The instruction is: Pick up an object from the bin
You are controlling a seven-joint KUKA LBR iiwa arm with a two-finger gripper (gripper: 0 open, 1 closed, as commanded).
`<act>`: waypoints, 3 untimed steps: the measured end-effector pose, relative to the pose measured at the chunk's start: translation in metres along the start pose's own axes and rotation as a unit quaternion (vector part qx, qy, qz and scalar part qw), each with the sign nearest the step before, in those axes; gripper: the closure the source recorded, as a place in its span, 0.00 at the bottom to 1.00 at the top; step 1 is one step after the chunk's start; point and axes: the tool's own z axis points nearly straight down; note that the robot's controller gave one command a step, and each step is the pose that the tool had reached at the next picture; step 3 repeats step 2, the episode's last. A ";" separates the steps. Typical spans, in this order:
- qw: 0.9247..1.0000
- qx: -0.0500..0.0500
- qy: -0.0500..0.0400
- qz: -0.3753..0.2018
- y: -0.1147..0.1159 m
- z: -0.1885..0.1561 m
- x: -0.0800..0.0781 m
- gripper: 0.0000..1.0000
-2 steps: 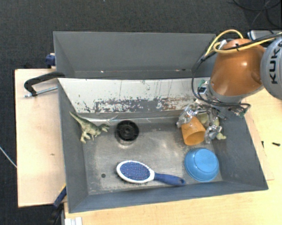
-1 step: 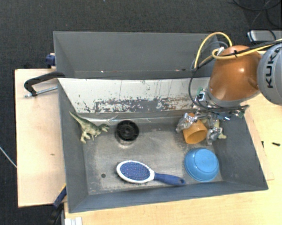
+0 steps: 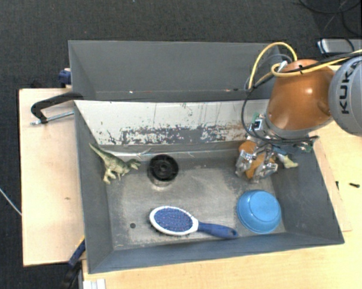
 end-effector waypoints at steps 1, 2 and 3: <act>0.999 0.004 0.000 0.041 0.009 -0.124 -0.017 1.00; 1.000 0.005 0.001 -0.008 -0.003 -0.280 0.013 1.00; 1.000 0.005 0.001 -0.008 -0.003 -0.280 0.013 1.00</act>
Offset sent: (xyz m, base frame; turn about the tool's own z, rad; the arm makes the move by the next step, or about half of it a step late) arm -0.0040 0.0171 0.1180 0.0804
